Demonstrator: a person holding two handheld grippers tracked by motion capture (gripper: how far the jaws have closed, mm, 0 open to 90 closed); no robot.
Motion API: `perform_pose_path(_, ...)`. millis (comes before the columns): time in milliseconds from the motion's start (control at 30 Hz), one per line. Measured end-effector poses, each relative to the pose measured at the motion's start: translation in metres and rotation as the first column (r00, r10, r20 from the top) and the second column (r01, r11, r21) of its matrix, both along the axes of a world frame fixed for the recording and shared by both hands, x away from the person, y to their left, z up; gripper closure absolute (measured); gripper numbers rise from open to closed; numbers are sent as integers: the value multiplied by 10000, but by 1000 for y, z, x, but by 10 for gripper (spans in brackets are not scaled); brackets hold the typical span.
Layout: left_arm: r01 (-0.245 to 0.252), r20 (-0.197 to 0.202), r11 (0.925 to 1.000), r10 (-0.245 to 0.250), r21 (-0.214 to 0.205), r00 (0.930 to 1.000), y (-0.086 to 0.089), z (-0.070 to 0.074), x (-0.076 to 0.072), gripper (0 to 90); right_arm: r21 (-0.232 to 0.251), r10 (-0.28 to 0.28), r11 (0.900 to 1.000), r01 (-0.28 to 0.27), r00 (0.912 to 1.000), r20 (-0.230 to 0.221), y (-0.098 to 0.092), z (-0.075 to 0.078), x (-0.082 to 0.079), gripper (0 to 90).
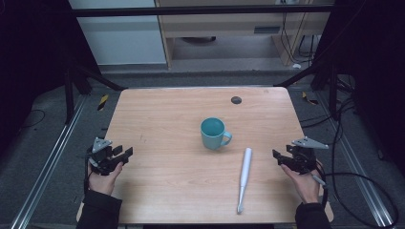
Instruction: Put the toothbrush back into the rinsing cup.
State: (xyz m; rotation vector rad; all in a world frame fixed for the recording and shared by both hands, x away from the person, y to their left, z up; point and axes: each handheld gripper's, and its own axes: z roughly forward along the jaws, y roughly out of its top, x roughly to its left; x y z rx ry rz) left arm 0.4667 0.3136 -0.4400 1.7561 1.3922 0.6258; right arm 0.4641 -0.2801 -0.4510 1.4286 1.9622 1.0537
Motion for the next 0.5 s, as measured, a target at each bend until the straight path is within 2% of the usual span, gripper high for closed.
perform_pose_path(33,-14,-9,10000,14,50,10000,0,0,-1,530,0,0,10000,0,10000,0,0,0,0,406)
perform_pose_path(100,-66,-8,9998,66,162,10000,-2,-1,-2,553,71,333,9994,-332,9993,-141,4,1,-1,437)
perform_pose_path(167,-75,-26,9997,76,247,10000,-3,-3,-4,583,-58,748,9972,-750,9969,-259,9,5,-3,484)
perform_pose_path(233,-64,-41,9996,65,284,10000,-4,-3,-6,597,-27,865,9962,-866,9957,-327,11,6,-5,501)
perform_pose_path(267,-67,-40,9998,68,194,10000,-4,-3,-7,611,-83,1230,9923,-1236,9910,-530,15,8,-8,545)
perform_pose_path(300,-67,-40,9998,68,194,10000,-4,-3,-7,617,-83,1230,9923,-1236,9910,-530,15,8,-8,545)
perform_pose_path(433,28,-53,9991,-26,422,10000,-11,-6,-8,641,-245,1814,9826,-1840,9800,-820,25,15,-13,632)
perform_pose_path(500,54,-13,9994,-54,353,10000,-13,-5,-9,651,-88,2043,9786,-2056,9757,-796,28,17,-17,665)
